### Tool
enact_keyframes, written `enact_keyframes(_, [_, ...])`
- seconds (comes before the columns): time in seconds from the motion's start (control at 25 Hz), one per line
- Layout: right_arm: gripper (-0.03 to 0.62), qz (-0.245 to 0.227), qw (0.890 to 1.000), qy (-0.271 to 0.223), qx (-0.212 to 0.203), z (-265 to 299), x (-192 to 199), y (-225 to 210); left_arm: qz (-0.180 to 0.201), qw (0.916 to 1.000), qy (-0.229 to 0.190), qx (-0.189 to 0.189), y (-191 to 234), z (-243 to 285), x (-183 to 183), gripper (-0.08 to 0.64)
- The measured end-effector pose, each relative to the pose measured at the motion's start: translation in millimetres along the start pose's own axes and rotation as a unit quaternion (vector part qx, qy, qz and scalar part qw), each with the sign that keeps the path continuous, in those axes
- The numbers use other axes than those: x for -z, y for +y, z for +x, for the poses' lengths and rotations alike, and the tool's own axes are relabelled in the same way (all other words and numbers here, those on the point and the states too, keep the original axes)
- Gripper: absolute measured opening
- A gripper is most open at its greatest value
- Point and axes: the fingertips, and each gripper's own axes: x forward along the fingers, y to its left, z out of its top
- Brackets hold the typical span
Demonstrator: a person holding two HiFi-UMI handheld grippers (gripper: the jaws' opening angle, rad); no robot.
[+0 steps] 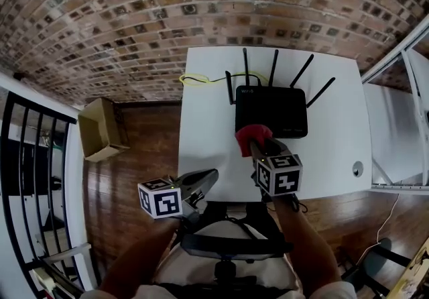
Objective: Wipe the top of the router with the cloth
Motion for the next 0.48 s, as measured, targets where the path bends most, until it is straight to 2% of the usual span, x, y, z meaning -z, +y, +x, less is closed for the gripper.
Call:
enact_keyframes(0.2, [0.106,0.016,0.999,0.025,-0.039,26.4,13.5,35.6,-0.001,1.0,0.005,-0.003,9.6,-6.1,-5.9,0.009])
enact_keyframes(0.48, [0.106,0.053,0.995,0.049,-0.065,54.4,30.2,53.8,-0.004,0.9999,0.014,-0.006,21.2,-8.6,-7.4,0.009])
